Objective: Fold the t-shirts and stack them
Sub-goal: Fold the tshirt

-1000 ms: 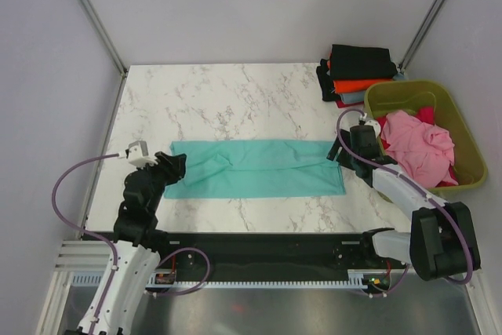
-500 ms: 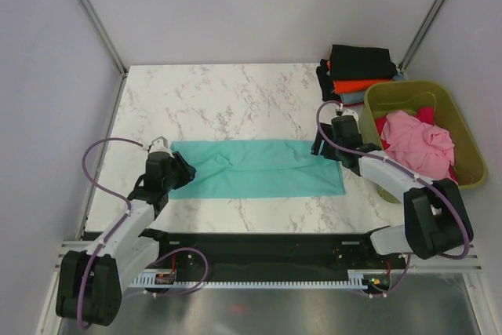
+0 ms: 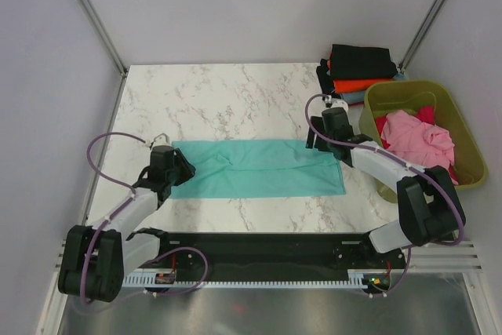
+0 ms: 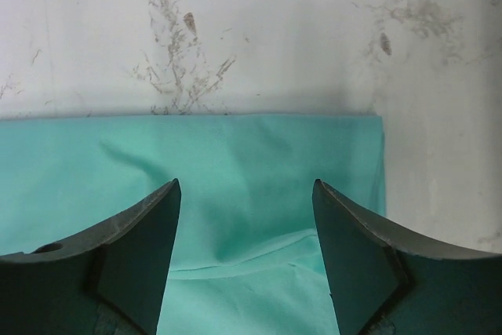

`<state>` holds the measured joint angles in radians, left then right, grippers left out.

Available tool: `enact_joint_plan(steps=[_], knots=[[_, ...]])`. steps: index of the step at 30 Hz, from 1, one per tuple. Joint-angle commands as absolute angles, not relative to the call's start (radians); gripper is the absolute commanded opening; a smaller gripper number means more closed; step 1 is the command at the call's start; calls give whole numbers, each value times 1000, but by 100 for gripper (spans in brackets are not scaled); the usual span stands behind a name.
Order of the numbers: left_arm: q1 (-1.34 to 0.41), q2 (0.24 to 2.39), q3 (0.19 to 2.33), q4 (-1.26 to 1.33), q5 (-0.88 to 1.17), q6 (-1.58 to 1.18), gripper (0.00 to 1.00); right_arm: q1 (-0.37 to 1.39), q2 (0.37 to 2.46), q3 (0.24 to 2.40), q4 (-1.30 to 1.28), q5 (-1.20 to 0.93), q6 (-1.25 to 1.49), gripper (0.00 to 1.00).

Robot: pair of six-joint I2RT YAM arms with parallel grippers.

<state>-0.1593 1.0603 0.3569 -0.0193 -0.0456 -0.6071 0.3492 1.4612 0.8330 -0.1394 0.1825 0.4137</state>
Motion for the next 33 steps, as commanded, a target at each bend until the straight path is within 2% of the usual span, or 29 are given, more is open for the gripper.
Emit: enact_joint_plan(steps=[1, 7, 11, 12, 13, 14, 18, 19, 22, 24, 25, 28, 33], knots=[[-163, 1094, 397, 6, -92, -644, 42, 379, 1518, 859, -92, 163, 391, 76], [-163, 1160, 463, 6, -121, -631, 41, 423, 1598, 802, -75, 153, 436, 75], [-161, 1294, 607, 6, -170, -581, 41, 440, 1582, 729, -78, 117, 521, 75], [-160, 1390, 648, 6, -185, -562, 41, 451, 1565, 694, -78, 104, 544, 75], [-160, 1499, 737, 6, -189, -546, 41, 478, 1554, 652, -81, 91, 596, 74], [-160, 1500, 791, -21, -195, -546, 41, 497, 1543, 629, -83, 89, 630, 74], [-160, 1782, 1081, -72, -190, -516, 41, 601, 1479, 530, -68, 46, 811, 76], [-160, 1902, 1215, -116, -180, -511, 41, 656, 1468, 514, -43, 38, 846, 76], [-161, 2078, 1456, -170, -123, -514, 40, 791, 1407, 489, -22, 26, 984, 77], [-166, 2147, 1561, -166, -48, -482, 41, 882, 1381, 540, -12, 40, 1015, 77], [-175, 2204, 1679, -182, -31, -470, 40, 955, 1384, 573, -64, 75, 1022, 79], [-179, 2238, 1833, -245, 33, -450, 41, 1047, 1394, 710, -162, 103, 1003, 81], [-189, 2129, 1898, -279, 114, -351, 42, 1100, 1434, 871, -279, 120, 862, 84]])
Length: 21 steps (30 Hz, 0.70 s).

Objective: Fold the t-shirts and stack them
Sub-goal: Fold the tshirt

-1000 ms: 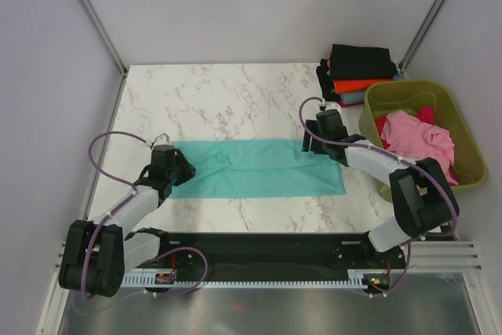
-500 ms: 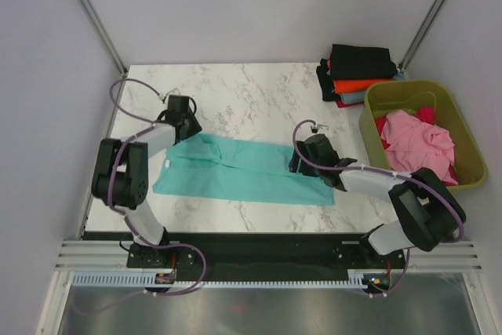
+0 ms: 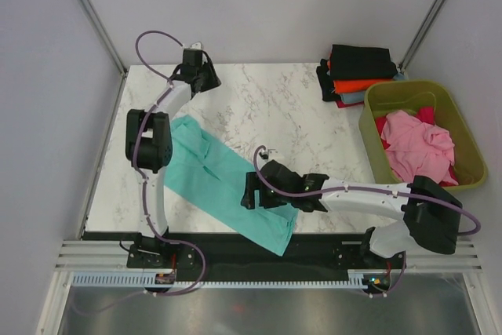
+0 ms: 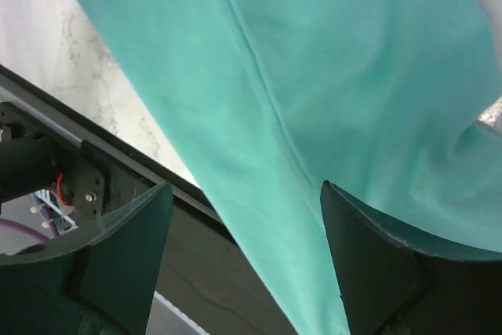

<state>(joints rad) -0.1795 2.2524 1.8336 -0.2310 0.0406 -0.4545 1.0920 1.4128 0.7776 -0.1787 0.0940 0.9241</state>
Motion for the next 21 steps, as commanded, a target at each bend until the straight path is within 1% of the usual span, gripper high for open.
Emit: enact_joint_plan(steps=[1, 2, 3, 4, 5, 6, 7, 8, 9, 10, 11, 12, 13, 14, 16, 17, 18, 21], knots=[[-189, 2091, 1850, -287, 89, -351, 43, 1100, 1439, 893, -322, 135, 836, 85], [-187, 2036, 1812, -285, 66, -353, 43, 1101, 1446, 913, -345, 173, 810, 85], [-184, 1932, 1766, -288, 17, -359, 43, 1100, 1454, 955, -362, 230, 748, 86], [-169, 1864, 1670, -302, 2, -374, 45, 1091, 1463, 980, -365, 247, 698, 86], [-157, 1802, 1619, -314, -24, -393, 45, 1085, 1471, 1035, -361, 258, 657, 86], [-141, 1660, 1565, -327, -23, -425, 45, 1078, 1514, 1073, -356, 247, 565, 86], [-115, 1588, 1454, -340, -23, -440, 46, 1056, 1541, 1122, -360, 229, 527, 86], [-104, 1519, 1398, -350, -25, -455, 47, 1043, 1575, 1173, -367, 218, 497, 86], [-98, 1437, 1346, -356, -23, -463, 47, 1031, 1641, 1272, -370, 212, 456, 85], [-98, 1308, 1260, -362, -28, -456, 48, 1008, 1678, 1323, -368, 189, 439, 83], [-98, 1239, 1224, -398, -35, -454, 48, 996, 1715, 1427, -364, 173, 420, 81], [-98, 1183, 1166, -417, -44, -445, 48, 976, 1805, 1481, -362, 161, 401, 78], [-98, 1078, 1145, -445, -51, -439, 49, 965, 1856, 1535, -362, 143, 388, 77], [-98, 1033, 1122, -484, -54, -420, 49, 956, 1955, 1648, -362, 120, 382, 76], [-98, 948, 1065, -532, -58, -388, 50, 924, 2052, 1757, -368, 47, 383, 74], [-98, 881, 1051, -561, -69, -385, 50, 916, 2098, 1863, -367, 28, 387, 73], [-100, 843, 1036, -624, -87, -388, 50, 910, 2185, 1918, -377, 15, 391, 72], [-98, 688, 918, -688, -52, -374, 49, 891, 2331, 2100, -379, -50, 400, 71]])
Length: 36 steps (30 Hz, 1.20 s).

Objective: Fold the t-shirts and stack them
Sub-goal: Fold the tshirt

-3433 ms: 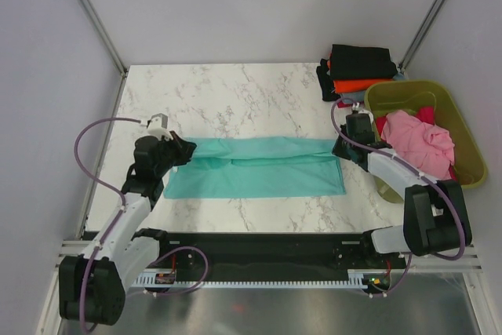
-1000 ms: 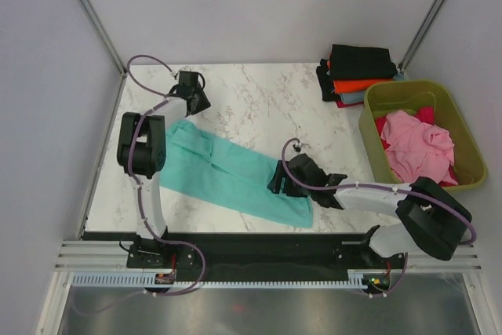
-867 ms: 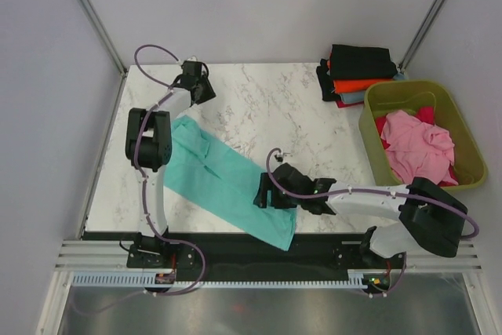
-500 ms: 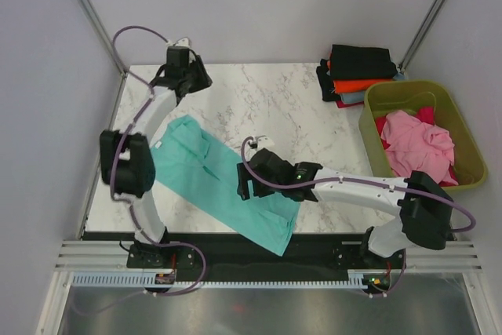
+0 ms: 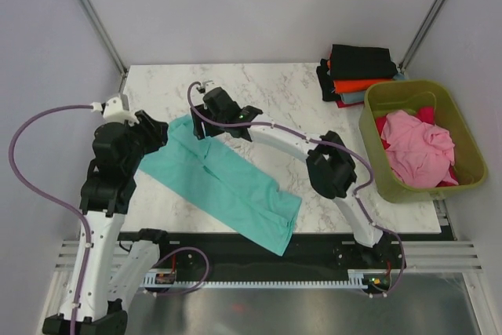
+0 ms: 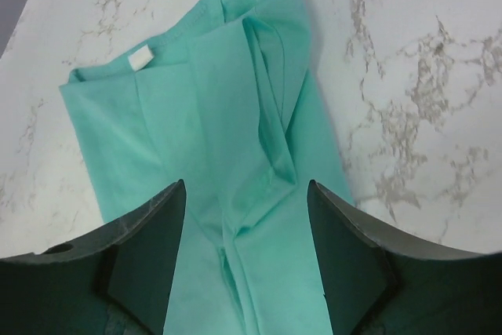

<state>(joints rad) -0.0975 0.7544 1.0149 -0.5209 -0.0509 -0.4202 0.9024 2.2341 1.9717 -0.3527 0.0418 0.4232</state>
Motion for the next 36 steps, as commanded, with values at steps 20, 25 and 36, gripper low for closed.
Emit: enact_joint_plan(steps=[20, 25, 36], knots=[[-64, 298, 741, -641, -17, -385, 49, 923, 2591, 2332, -307, -123, 462, 68], [-46, 287, 739, -640, -18, -388, 49, 1012, 2514, 2246, -290, -91, 459, 67], [-34, 281, 738, -641, -17, -390, 49, 1183, 2326, 2034, -304, 65, 440, 73]])
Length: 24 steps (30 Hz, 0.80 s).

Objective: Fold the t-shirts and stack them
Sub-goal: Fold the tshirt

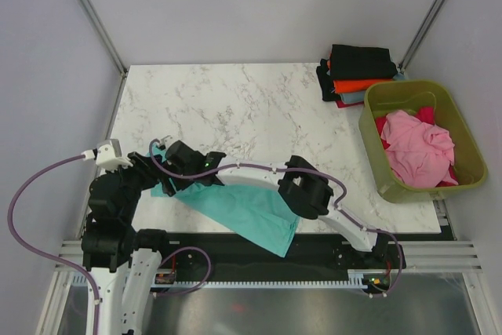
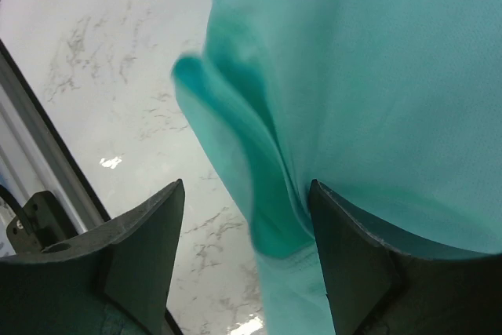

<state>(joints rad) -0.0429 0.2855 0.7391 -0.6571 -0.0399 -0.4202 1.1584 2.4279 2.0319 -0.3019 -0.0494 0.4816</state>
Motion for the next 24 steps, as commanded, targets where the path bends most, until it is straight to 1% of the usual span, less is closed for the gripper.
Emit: enact_joint_plan(steps=[1, 4, 6, 14, 17, 23, 24], knots=[[-32, 279, 738, -640, -18, -390, 49, 1186, 2316, 2039, -310, 83, 434, 75], [-32, 276, 736, -640, -17, -390, 49, 1187, 2310, 2042, -311, 141, 413, 79], [-32, 276, 736, -641, -20, -391, 49, 1174, 2327, 2065, -313, 143, 396, 80], [-31, 275, 735, -641, -20, -391, 48, 1108, 2471, 2203, -337, 123, 353, 79], [-18, 268, 738, -641, -12, -393, 47, 1111, 2508, 2246, -330, 89, 289, 79], [-2, 268, 739, -643, -9, -394, 46, 1124, 2549, 2315, -275, 3, 259, 79], [26, 270, 739, -641, -9, -394, 46, 1135, 2549, 2313, -261, -26, 250, 79]])
